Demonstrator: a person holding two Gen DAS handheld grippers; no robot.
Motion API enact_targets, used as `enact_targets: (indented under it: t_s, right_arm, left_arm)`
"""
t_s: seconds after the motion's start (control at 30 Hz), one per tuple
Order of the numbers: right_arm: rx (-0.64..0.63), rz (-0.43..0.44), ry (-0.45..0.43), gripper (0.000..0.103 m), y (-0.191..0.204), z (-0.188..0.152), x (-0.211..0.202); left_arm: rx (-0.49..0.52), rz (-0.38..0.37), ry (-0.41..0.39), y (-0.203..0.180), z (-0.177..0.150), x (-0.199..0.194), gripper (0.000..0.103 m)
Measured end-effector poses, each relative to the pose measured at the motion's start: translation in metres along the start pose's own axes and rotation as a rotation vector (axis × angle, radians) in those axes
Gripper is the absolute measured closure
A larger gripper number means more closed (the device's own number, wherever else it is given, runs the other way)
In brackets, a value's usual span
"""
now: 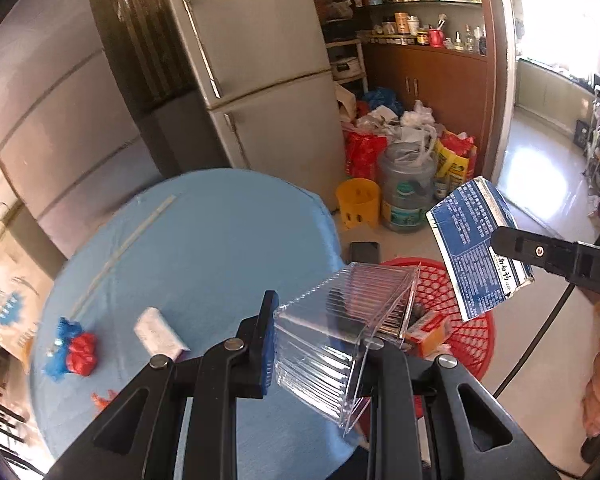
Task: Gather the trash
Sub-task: 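Open both tools over the red basket to drop the container and blue box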
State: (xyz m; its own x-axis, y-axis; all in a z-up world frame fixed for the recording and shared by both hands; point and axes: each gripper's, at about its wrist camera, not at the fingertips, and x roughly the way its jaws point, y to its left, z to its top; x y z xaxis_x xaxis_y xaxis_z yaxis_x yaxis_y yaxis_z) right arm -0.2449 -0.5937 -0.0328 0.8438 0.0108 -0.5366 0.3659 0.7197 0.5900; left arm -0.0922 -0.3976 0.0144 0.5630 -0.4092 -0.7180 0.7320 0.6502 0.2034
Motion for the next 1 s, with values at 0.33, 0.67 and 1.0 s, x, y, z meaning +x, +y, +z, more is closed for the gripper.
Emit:
enact_targets:
  t_s: [0.33,0.67,1.0]
  right_arm:
    - [0.051,-0.139,-0.018,0.058,-0.038,0.0,0.0]
    - [0.067,-0.16,0.024,0.051,-0.047,-0.006,0.007]
    - [0.03,-0.139,0.022,0.051,-0.023,-0.005,0.008]
  left_arm:
    - [-0.044,-0.174,0.113,-0.025,0.008,0.059,0.067]
    - [-0.003,-0.156,0.124,-0.023,-0.016,0.055,0.04]
    - [-0.129,-0.147,0.109,0.044,-0.067,0.007,0.04]
